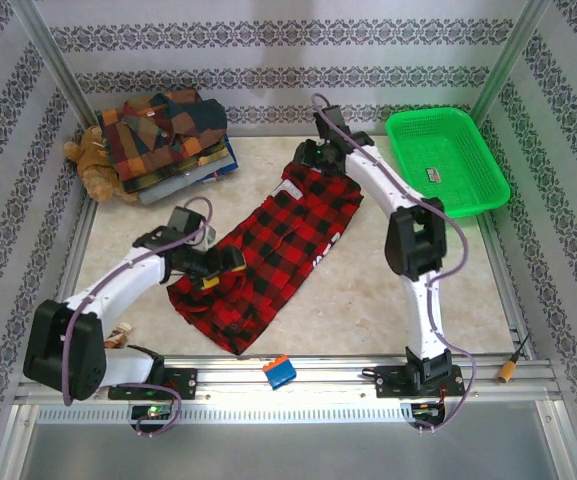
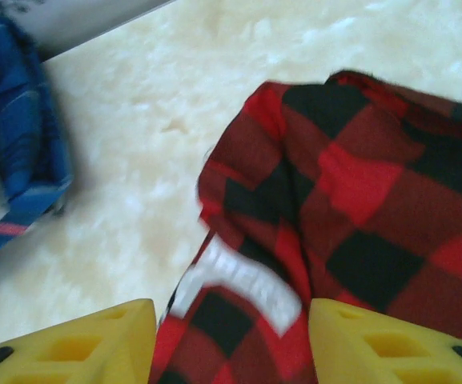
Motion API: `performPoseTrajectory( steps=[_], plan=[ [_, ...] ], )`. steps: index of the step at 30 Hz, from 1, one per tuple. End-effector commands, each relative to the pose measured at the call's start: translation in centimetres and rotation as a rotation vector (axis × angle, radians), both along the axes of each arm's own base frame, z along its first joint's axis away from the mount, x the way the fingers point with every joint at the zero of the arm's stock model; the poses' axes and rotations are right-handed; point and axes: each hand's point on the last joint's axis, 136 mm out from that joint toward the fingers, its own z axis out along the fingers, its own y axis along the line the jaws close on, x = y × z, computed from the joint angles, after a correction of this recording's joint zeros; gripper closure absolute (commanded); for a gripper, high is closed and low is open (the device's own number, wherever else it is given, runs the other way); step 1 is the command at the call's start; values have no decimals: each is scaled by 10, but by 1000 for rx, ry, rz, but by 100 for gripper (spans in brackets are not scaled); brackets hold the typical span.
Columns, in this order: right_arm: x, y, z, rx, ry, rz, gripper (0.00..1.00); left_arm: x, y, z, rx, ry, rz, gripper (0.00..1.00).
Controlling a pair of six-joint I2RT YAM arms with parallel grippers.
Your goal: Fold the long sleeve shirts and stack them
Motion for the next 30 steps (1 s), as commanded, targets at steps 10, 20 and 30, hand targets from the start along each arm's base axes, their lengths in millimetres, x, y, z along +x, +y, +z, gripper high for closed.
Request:
performPoseTrajectory(
  steps=[10, 20, 30],
  plan=[
    [-96, 56, -79, 230, 197, 1, 77, 25, 85, -61, 322, 174, 71, 34],
    [-89, 5, -150, -66, 342, -120, 80, -14, 68, -97, 221, 255, 91, 38],
    [-17, -3, -144, -117, 233, -117, 71, -39, -5, -96, 0, 258, 5, 38]
  ],
)
